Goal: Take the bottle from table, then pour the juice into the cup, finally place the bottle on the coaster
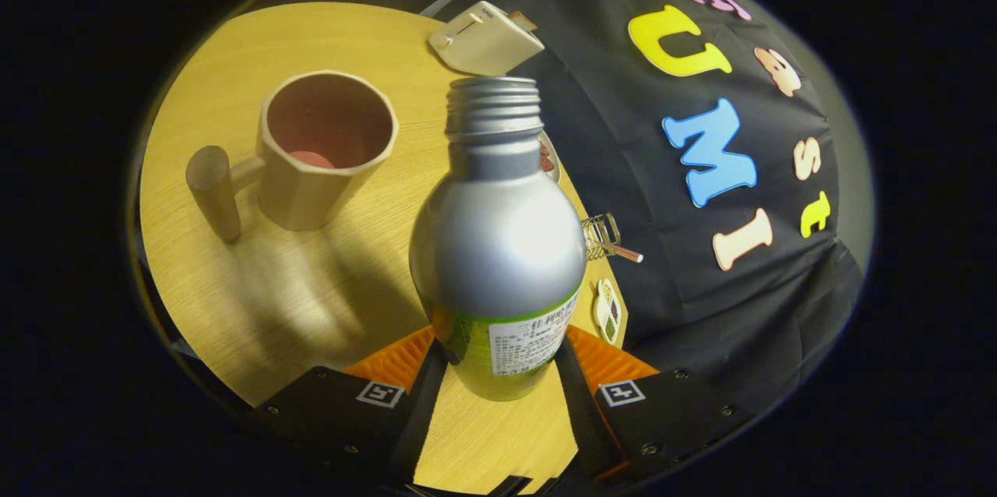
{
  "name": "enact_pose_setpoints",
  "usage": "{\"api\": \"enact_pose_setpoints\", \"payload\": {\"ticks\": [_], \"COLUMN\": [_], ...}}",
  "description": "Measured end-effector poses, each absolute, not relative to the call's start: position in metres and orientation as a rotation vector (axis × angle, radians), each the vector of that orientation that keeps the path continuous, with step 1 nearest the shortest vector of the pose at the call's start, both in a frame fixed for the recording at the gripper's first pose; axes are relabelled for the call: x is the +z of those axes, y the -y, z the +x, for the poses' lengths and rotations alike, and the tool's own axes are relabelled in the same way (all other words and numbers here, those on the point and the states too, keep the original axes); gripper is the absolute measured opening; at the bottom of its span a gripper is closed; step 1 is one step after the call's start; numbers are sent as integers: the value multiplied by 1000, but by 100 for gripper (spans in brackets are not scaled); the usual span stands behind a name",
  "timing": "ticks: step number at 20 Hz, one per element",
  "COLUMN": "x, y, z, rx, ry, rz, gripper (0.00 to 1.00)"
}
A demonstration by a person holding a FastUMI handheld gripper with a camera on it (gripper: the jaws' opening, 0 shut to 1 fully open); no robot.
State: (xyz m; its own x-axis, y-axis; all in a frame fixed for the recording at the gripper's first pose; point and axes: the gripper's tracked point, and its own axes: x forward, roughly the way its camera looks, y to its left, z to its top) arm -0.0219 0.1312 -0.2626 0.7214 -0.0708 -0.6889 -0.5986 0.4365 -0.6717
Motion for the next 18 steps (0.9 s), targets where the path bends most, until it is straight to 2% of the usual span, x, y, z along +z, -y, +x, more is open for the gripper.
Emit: {"api": "enact_pose_setpoints", "payload": {"ticks": [18], "x": [-254], "y": [-136], "z": [-19], "rx": [382], "ry": [-792], "rz": [-1433], "gripper": [76]}}
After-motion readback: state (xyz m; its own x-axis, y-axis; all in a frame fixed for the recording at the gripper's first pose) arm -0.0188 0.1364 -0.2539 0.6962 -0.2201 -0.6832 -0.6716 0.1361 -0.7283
